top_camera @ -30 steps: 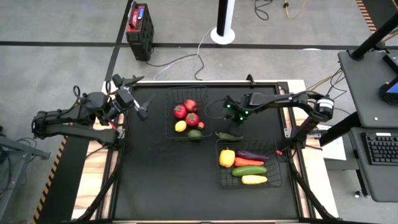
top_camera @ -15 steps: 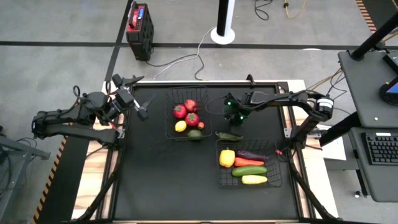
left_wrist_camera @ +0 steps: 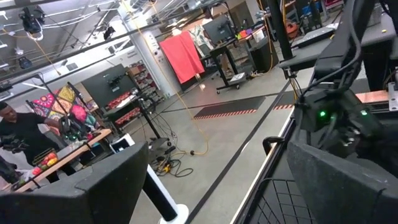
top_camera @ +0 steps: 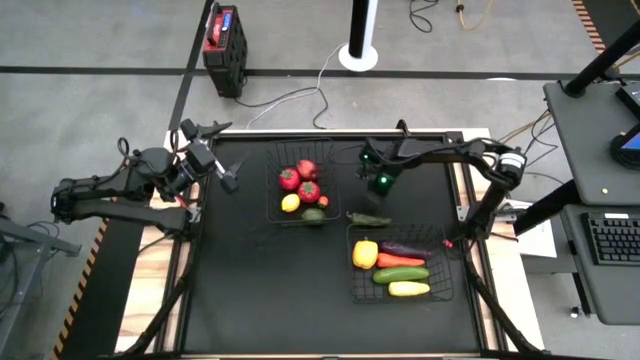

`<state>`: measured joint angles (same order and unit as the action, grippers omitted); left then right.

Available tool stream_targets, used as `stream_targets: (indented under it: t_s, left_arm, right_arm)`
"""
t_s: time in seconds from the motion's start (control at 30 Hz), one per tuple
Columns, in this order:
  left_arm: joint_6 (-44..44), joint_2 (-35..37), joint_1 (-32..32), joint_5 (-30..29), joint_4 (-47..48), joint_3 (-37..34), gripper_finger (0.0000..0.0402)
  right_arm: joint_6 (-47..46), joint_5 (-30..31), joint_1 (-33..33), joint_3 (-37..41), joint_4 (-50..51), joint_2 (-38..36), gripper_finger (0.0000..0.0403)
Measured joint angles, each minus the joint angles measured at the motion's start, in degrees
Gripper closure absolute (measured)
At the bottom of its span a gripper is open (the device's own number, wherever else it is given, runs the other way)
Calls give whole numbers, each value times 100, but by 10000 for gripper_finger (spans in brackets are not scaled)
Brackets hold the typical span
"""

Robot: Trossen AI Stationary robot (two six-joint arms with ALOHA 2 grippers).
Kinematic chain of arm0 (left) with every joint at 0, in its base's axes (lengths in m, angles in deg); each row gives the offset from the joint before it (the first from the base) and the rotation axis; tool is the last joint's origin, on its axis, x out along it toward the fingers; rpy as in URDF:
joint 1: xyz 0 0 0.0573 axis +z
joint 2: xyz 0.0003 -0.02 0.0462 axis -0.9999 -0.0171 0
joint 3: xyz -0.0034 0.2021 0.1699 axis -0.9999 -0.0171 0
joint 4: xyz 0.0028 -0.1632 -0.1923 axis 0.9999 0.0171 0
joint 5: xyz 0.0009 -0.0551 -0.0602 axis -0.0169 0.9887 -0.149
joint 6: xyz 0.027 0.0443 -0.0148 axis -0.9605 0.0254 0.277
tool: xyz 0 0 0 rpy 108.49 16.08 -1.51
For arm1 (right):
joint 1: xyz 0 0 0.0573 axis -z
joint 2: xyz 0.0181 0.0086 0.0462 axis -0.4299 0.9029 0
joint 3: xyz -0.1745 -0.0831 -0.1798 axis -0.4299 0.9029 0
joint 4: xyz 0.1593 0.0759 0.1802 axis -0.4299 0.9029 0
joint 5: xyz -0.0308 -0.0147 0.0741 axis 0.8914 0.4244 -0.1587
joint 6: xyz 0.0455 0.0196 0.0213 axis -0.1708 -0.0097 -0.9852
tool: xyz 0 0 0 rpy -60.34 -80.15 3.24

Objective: Sort produce into baskets
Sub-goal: Put the green pepper into the bottom black wire basket

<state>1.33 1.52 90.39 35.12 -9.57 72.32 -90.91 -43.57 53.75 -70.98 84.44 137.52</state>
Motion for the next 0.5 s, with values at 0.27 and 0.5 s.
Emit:
stream_targets:
  t_s: [0.27,0.5]
  left_arm:
    - [-56,4,-2,0,-5,0,39]
    - [-184,4,-1,0,-36,0,39]
  right_arm:
    - [-1449,-62,-14,-502,1235,69,394]
    - [-2489,686,-125,-887,2214,84,394]
